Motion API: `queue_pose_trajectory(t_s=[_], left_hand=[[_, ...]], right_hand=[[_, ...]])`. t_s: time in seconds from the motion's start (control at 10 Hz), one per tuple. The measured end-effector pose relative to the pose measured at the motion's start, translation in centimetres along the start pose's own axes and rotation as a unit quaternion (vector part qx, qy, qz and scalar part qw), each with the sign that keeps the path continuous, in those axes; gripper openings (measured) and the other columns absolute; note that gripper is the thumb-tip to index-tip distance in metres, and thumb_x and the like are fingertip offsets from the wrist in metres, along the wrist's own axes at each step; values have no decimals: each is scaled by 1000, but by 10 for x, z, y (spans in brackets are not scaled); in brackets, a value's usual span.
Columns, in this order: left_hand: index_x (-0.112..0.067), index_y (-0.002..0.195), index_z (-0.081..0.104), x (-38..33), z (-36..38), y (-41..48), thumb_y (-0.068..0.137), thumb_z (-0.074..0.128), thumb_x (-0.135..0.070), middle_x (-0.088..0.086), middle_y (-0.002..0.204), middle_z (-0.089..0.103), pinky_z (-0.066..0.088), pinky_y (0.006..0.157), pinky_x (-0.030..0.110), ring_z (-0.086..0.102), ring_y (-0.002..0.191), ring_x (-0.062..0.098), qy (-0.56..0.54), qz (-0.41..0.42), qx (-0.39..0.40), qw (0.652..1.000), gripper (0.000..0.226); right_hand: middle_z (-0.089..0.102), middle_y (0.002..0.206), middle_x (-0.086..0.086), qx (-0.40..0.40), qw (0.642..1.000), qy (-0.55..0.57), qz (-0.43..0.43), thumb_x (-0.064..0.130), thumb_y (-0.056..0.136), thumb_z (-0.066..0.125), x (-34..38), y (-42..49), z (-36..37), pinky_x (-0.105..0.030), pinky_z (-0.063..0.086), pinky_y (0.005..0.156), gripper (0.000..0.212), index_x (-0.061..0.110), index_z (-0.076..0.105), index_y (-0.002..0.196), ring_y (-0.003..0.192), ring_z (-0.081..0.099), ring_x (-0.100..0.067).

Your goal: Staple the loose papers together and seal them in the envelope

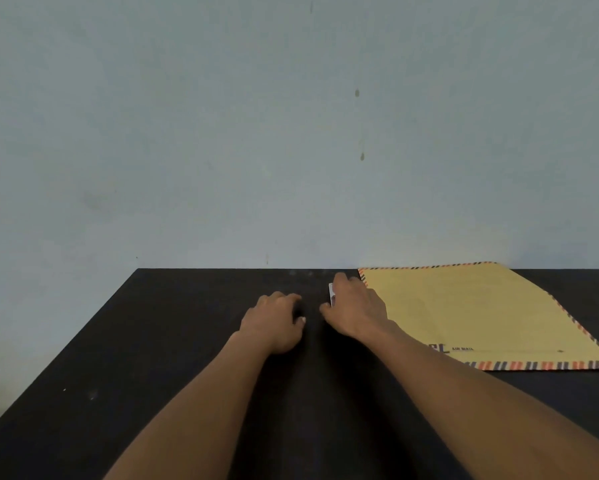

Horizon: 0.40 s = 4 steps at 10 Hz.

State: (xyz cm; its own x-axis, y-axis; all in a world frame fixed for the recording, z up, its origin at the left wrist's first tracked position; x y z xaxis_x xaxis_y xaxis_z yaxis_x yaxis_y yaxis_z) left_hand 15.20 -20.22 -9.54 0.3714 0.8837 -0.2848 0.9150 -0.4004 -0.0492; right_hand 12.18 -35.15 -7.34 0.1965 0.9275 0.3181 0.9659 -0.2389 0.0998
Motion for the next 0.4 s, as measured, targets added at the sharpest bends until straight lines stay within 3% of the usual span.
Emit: queue_pose_trajectory(t_s=[0.2,0.3,0.4], left_hand=[[-27,145,46,-2,3,-6,97,53,-42,2,150,41,39,110,48,39,137,26,17,7,10,1000,51],[-27,146,45,-7,-6,-19,97,54,-43,4,150,43,40,110,49,41,137,27,7,3,25,1000,52],[-29,147,43,-27,-33,-34,96,54,-44,4,151,42,38,111,49,40,139,28,10,15,-9,1000,55]], right_hand=[[55,127,-8,15,1000,2,1,66,89,48,-4,-3,8,-44,50,85,60,20,43,127,114,59,-34],[56,126,-7,27,1000,11,-11,65,90,48,-7,-17,-13,-44,51,87,55,21,45,124,113,59,-32],[52,133,-8,39,998,21,-48,49,92,56,-8,-32,-51,-42,49,92,49,21,45,130,118,55,-29]])
Point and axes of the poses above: each hand's wrist, its own y-axis towards the middle knuckle, its own z-axis out of the palm, x = y × z, the point moved 6 cm from there along y, towards the middle knuckle
